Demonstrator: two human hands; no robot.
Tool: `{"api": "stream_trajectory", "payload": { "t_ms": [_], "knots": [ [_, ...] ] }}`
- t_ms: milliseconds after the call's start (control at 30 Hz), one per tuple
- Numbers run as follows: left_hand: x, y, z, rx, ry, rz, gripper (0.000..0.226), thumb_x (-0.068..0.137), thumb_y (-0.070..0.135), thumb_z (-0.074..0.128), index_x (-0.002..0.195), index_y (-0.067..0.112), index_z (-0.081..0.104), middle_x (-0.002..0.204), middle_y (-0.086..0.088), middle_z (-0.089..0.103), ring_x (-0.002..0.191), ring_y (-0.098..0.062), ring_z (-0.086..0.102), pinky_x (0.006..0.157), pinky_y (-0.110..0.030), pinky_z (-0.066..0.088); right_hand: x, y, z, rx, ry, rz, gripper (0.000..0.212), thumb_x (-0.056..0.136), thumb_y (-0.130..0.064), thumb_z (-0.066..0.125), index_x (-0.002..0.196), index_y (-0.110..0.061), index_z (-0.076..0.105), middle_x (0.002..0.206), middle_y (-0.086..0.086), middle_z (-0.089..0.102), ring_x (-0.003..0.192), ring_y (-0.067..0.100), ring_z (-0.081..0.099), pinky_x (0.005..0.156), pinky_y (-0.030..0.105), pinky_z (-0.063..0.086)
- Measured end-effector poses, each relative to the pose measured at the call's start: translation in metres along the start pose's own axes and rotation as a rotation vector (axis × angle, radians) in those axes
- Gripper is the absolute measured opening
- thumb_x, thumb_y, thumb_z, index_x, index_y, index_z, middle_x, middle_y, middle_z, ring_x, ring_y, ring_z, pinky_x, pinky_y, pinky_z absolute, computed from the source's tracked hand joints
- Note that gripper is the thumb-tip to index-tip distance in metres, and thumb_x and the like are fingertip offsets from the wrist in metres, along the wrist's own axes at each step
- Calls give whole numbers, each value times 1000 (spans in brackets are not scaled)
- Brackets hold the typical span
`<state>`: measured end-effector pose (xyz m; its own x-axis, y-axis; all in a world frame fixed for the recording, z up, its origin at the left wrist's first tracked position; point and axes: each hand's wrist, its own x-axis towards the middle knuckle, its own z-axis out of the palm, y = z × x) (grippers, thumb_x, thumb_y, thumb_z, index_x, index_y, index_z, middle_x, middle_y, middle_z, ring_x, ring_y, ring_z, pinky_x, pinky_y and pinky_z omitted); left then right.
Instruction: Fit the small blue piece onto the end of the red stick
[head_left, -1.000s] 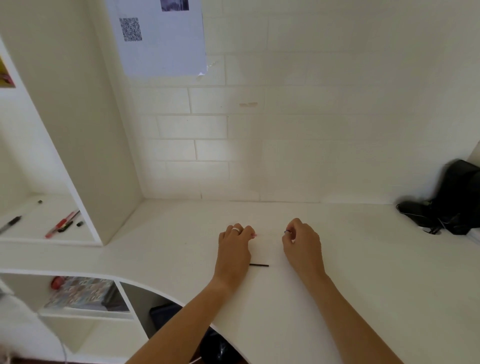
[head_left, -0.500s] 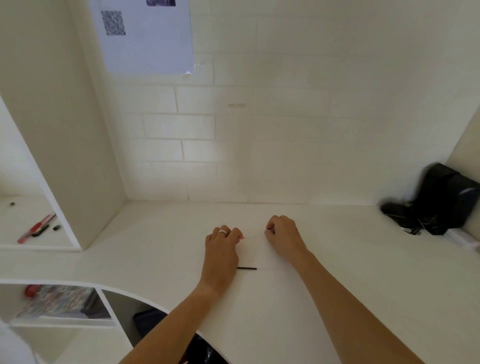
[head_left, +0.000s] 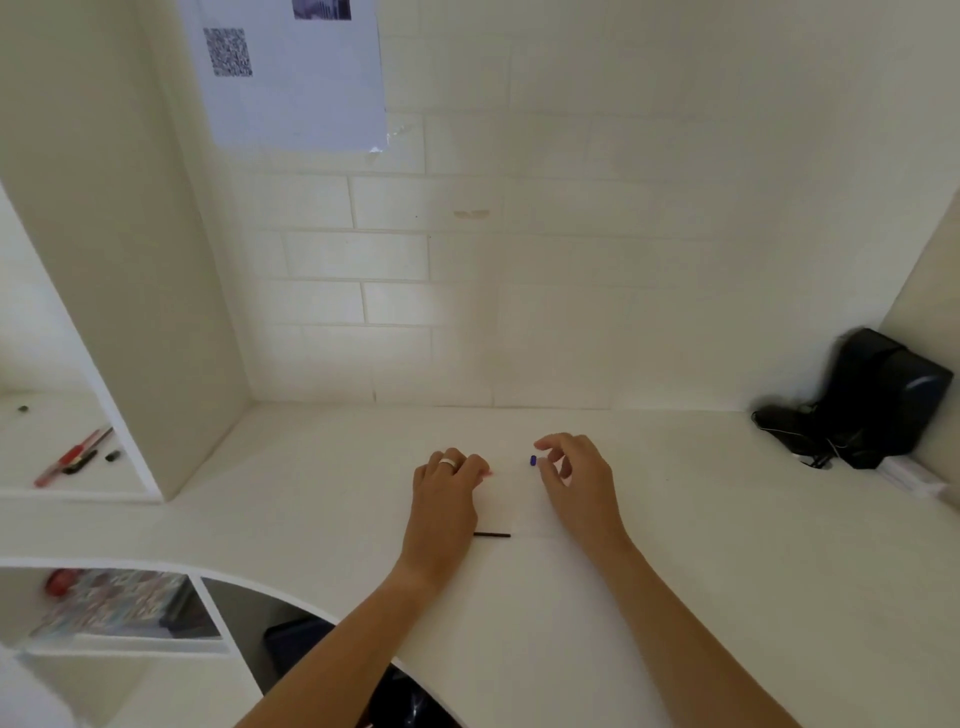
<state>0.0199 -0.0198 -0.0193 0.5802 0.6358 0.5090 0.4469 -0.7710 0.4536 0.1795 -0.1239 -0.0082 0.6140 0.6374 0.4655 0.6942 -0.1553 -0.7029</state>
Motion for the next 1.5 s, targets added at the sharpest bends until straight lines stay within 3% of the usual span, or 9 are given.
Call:
{"api": "stream_trajectory", "payload": {
  "t_ms": [133, 233, 500, 667, 767, 900, 1100, 1233, 1500],
  "knots": [
    [2, 6, -7, -67, -9, 72, 25, 94, 6, 53, 104, 25, 64, 95, 8, 56, 94, -6, 34, 89, -25, 37, -20, -10, -9, 55, -24, -74, 16, 91, -21, 70, 104, -30, 73, 96, -15, 65, 76, 9, 59, 71, 10, 43],
    [-2, 5, -5, -61, -37, 113, 23, 94, 19, 44, 104, 28, 63, 95, 10, 55, 99, -11, 44, 90, -24, 37, -23, -11, -13, 106, -12, -50, 8, 89, -20, 72, 91, -27, 75, 89, -14, 68, 73, 11, 59, 66, 10, 41],
    [-2, 7, -4, -35, -3, 135, 19, 94, 18, 48, 100, 27, 64, 93, 10, 55, 96, -10, 45, 91, -26, 36, -25, -7, -12, 93, -5, -51, 11, 89, -11, 69, 84, -20, 71, 82, -11, 65, 75, 10, 58, 65, 11, 40],
    [-1, 4, -4, 50, 49, 42, 35, 83, -7, 58, 99, 24, 62, 93, 8, 54, 94, -14, 47, 85, -17, 22, -22, -3, -9, 41, 82, 15, 17, 91, -5, 61, 89, -23, 62, 91, -7, 61, 76, 8, 56, 68, 7, 40],
    [-2, 3, -4, 74, 45, 24, 42, 78, -11, 56, 101, 23, 62, 95, 8, 54, 95, -15, 47, 84, -16, 21, -26, -7, -8, -13, 19, -36, 20, 91, -9, 63, 104, -25, 62, 100, -11, 60, 82, 6, 54, 76, 3, 38],
    [-2, 5, -4, 90, 55, 36, 51, 68, -18, 54, 101, 20, 63, 97, 5, 56, 97, -17, 47, 86, -16, 23, -26, -5, -4, -118, -33, -165, 13, 95, -19, 62, 101, -27, 70, 97, -13, 62, 88, 6, 54, 80, 13, 43],
    [-4, 2, -7, 100, 206, -124, 61, 58, -26, 47, 105, 9, 65, 111, -10, 59, 112, -29, 49, 101, -33, 38, -24, -1, -7, -119, 136, 15, 17, 95, -6, 58, 89, -18, 69, 93, -6, 58, 88, 13, 50, 76, 6, 36],
    [-5, 1, -10, 186, 221, -241, 59, 58, -21, 48, 106, 11, 62, 106, -9, 58, 103, -29, 53, 102, -40, 34, -25, 0, -7, -143, 195, 164, 15, 94, -4, 58, 89, -13, 69, 94, 0, 55, 91, 21, 54, 70, 22, 39],
    [-4, 3, -8, 190, 153, -151, 61, 57, -19, 46, 104, 15, 63, 101, -2, 58, 98, -23, 54, 100, -37, 31, -23, 2, -5, -188, 140, 214, 15, 93, -5, 59, 87, -10, 71, 92, 4, 57, 92, 25, 55, 72, 28, 41]
  ]
}}
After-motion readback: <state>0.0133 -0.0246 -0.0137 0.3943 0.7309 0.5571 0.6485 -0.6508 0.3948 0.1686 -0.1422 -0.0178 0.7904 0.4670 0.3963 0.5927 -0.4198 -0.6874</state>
